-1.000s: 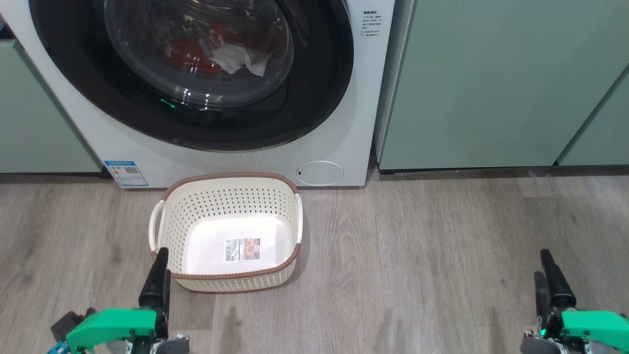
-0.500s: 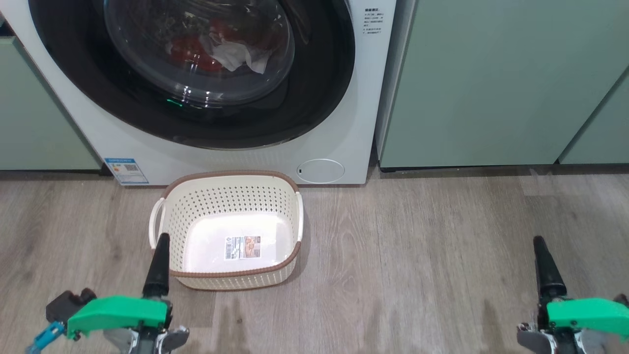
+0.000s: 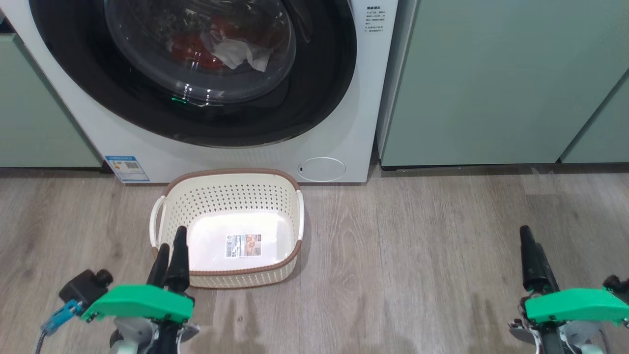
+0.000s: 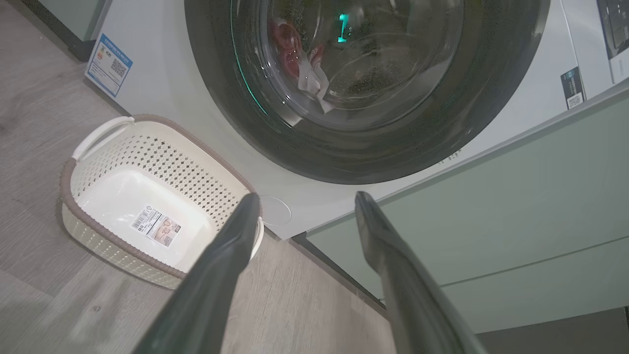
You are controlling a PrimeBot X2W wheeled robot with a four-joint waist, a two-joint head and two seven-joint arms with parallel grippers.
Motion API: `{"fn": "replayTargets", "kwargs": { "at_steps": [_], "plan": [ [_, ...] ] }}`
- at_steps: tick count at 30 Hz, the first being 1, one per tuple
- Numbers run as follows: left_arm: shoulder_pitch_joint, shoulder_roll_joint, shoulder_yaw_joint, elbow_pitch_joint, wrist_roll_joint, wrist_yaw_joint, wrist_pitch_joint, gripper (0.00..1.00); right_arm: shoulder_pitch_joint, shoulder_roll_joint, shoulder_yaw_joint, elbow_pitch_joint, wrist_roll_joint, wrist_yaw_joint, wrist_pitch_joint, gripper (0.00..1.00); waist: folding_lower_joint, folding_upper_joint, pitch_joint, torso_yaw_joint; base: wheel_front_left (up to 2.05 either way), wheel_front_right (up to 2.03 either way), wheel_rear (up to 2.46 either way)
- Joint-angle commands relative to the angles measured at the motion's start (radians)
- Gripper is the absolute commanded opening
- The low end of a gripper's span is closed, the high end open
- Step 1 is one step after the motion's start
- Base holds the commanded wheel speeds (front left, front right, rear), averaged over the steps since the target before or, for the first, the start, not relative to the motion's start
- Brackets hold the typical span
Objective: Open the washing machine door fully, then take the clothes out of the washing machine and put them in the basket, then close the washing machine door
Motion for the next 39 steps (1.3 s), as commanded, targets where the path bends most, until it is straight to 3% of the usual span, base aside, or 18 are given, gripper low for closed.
{"fn": "replayTargets", "kwargs": {
  "at_steps": [1,23,39],
  "plan": [
    [-0.059,0.011,0.006,-0.042,0.041,0.010,-0.014,1.00,-0.053,-0.009,0.018,-0.044,-0.046,0.000,-0.017,1.00,0.0000,0.0000,0.000,0.000,0.00,0.00,0.00],
    [-0.081,0.084,-0.104,-0.070,0.325,0.162,-0.079,1.00,-0.072,-0.010,0.059,-0.070,-0.395,0.000,-0.082,1.00,0.0000,0.0000,0.003,0.003,0.00,0.00,0.00],
    [-0.095,0.123,-0.142,-0.097,0.494,0.226,-0.123,1.00,-0.083,-0.010,0.092,-0.082,-0.596,0.000,-0.126,1.00,0.0000,0.0000,0.006,0.005,0.00,0.00,0.00]
  ]
}}
